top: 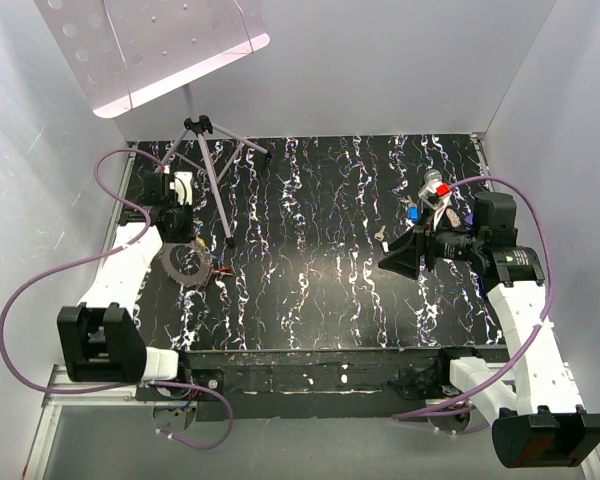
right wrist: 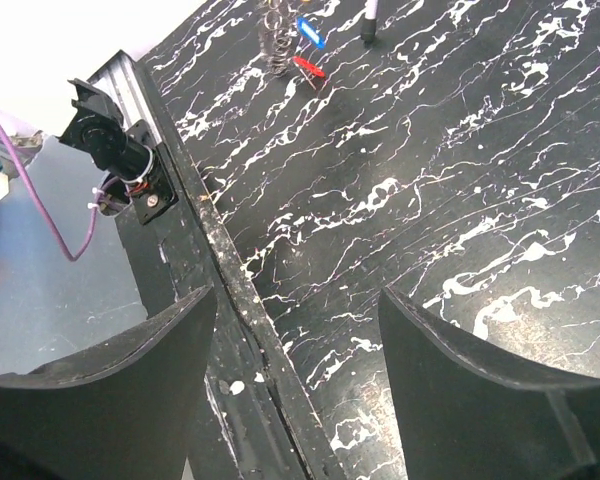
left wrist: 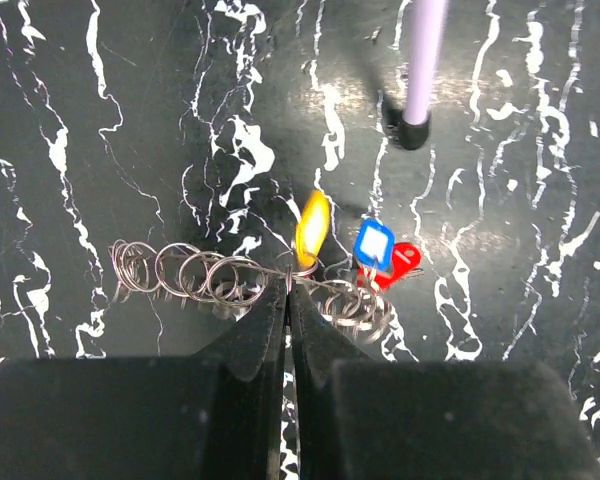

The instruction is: Put the keys on the keyring

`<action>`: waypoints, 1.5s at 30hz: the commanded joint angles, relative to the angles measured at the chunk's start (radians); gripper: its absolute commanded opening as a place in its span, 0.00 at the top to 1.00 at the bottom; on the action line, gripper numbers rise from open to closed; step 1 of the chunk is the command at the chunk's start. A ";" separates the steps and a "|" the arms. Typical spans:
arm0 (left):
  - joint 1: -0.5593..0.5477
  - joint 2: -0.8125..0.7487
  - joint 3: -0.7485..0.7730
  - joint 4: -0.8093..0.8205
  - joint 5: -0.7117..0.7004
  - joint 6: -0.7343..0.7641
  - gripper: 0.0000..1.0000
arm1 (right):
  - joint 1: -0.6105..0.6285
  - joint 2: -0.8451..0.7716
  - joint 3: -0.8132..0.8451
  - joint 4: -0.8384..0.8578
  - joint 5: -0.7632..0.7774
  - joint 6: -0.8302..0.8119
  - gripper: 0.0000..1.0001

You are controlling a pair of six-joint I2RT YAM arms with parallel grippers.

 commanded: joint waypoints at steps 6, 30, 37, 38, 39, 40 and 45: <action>0.113 0.168 0.067 0.062 0.092 0.015 0.91 | -0.021 -0.041 -0.047 0.074 -0.035 0.026 0.26; 0.097 -0.665 -0.183 0.293 0.588 -0.549 0.02 | -0.150 -0.034 0.154 -0.084 0.183 0.030 0.20; 0.029 -0.702 -0.126 0.162 0.476 -0.446 0.02 | -0.227 -0.048 0.197 -0.066 0.041 0.192 0.17; 0.028 -0.706 -0.127 0.159 0.476 -0.446 0.02 | -0.237 -0.046 0.199 -0.070 0.019 0.179 0.17; 0.024 -0.710 -0.128 0.153 0.479 -0.446 0.02 | -0.248 -0.046 0.200 -0.068 0.001 0.178 0.18; 0.023 -0.714 -0.126 0.147 0.479 -0.446 0.02 | -0.256 -0.044 0.199 -0.067 -0.010 0.178 0.17; 0.014 -0.728 -0.109 0.101 0.408 -0.453 0.02 | -0.276 -0.064 0.193 -0.015 0.072 0.334 0.16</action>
